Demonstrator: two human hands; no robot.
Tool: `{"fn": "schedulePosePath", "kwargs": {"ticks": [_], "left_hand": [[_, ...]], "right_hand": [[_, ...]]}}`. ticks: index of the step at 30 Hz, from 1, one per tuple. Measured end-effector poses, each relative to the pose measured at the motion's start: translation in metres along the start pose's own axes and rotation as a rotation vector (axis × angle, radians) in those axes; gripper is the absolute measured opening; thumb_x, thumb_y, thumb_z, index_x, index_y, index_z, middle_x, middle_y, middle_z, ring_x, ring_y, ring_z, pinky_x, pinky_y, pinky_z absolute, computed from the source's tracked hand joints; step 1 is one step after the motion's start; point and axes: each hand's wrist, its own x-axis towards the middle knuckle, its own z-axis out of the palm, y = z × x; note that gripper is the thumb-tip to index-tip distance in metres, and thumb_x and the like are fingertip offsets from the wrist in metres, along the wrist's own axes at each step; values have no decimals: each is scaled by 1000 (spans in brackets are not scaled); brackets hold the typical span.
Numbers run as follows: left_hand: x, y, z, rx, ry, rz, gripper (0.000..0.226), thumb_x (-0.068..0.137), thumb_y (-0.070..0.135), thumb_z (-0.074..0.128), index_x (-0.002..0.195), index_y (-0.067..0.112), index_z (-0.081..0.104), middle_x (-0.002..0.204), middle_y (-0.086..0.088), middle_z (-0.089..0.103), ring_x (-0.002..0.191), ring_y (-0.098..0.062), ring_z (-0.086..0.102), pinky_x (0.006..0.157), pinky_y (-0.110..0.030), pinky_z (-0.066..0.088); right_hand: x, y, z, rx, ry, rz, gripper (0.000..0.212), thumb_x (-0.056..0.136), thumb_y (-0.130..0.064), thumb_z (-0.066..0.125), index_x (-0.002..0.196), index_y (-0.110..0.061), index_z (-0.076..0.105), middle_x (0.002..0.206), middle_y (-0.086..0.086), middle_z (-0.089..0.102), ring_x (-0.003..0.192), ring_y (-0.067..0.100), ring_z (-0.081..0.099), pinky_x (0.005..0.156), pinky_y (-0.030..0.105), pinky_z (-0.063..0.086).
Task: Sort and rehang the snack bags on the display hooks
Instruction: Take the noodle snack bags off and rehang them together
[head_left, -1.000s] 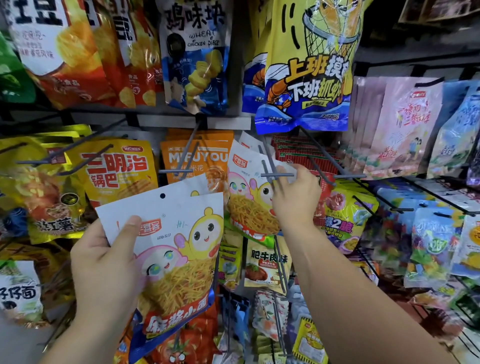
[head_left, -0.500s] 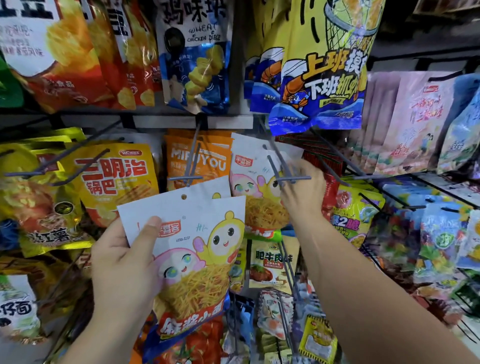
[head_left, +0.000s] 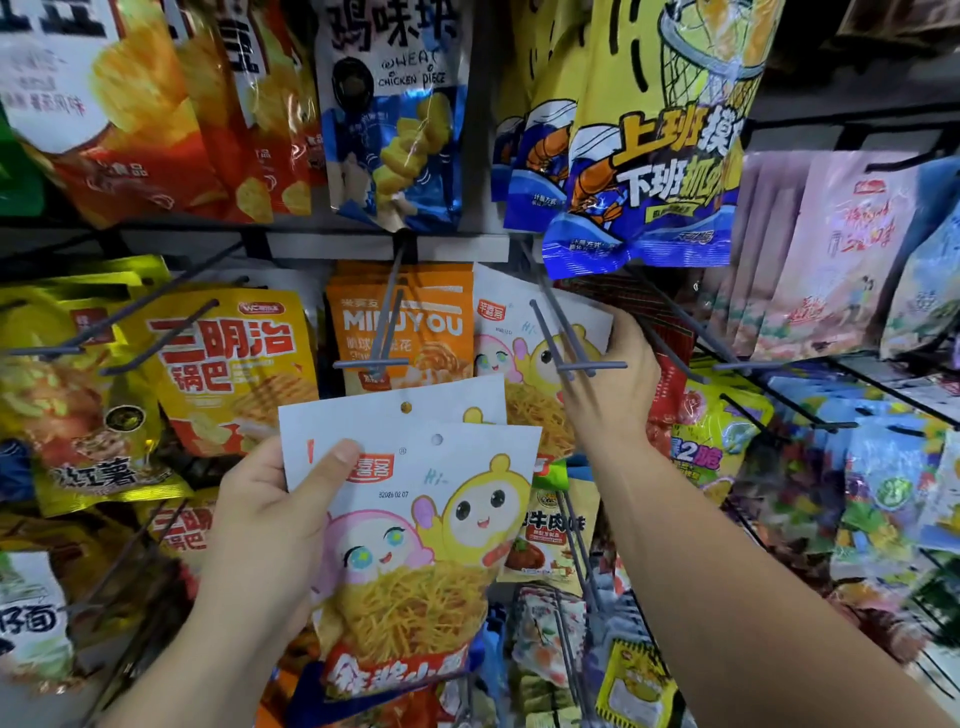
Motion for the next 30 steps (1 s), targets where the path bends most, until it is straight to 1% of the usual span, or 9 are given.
{"fn": "schedulePosePath", "kwargs": {"ticks": [5,7,10,13,17,20,22,26,30], "left_hand": [[-4,-5,9,-5,-18,-9,13,96,0,57,94,9,66,68,-3,78,36,-15,63,29,-16,40],[-4,-7,14,-9,-16,-41,11,95,1,59,92,9,66,69,-5,78,37,-17,64,29,-18,41],[-2,-16,21,6,30,-53,8,92,5,65,94,12,69,85,-11,80,64,-26,77,38,-26,51],[0,-25,27,34,68,-44,7,90,9,70,93,15,71,89,-11,80,68,-28,77,40,-28,52],[-4,-26,37,22,42,-31,6,96,13,65,91,13,68,85,-13,79,56,-18,74,38,-26,51],[-6,-26,37,48,28,12,20,102,27,56,90,19,69,86,-10,80,61,-22,75,39,-30,52],[-7,-24,36,21,38,21,25,105,28,51,89,20,68,86,-7,80,65,-23,77,39,-23,50],[-5,-22,29,56,37,47,24,105,27,49,93,19,67,86,-2,81,72,-24,78,45,-28,58],[4,-26,11,163,69,88,24,104,34,52,94,21,70,92,-7,81,80,-33,78,64,-51,64]], "right_hand": [[-49,-9,-30,35,-37,-42,56,100,-30,64,150,-15,46,146,2,58,132,17,56,109,37,48],[-72,-10,-43,194,-92,59,35,103,-40,55,130,-22,64,127,-6,70,114,8,65,97,37,54],[-93,-13,-62,326,-288,130,43,92,-61,57,97,-21,74,96,2,76,89,17,69,73,40,53],[-102,-10,-69,390,-483,187,16,86,-36,79,99,-27,76,96,-9,80,87,11,75,70,35,59],[-99,-2,-74,314,-425,155,7,90,-23,77,94,-28,79,90,-3,80,80,23,76,67,52,62],[-96,-1,-79,291,-356,131,15,92,-20,75,87,-6,76,78,14,74,62,21,71,46,38,56],[-96,-1,-81,262,-328,92,21,93,-22,73,86,-2,72,75,18,69,59,28,65,43,46,52],[-89,-3,-84,253,-275,30,10,100,-25,63,97,-29,73,88,-7,76,75,14,70,59,37,55],[-82,-13,-90,246,-326,-42,13,102,-28,60,100,-36,69,89,-15,73,77,9,69,64,39,58]]}}
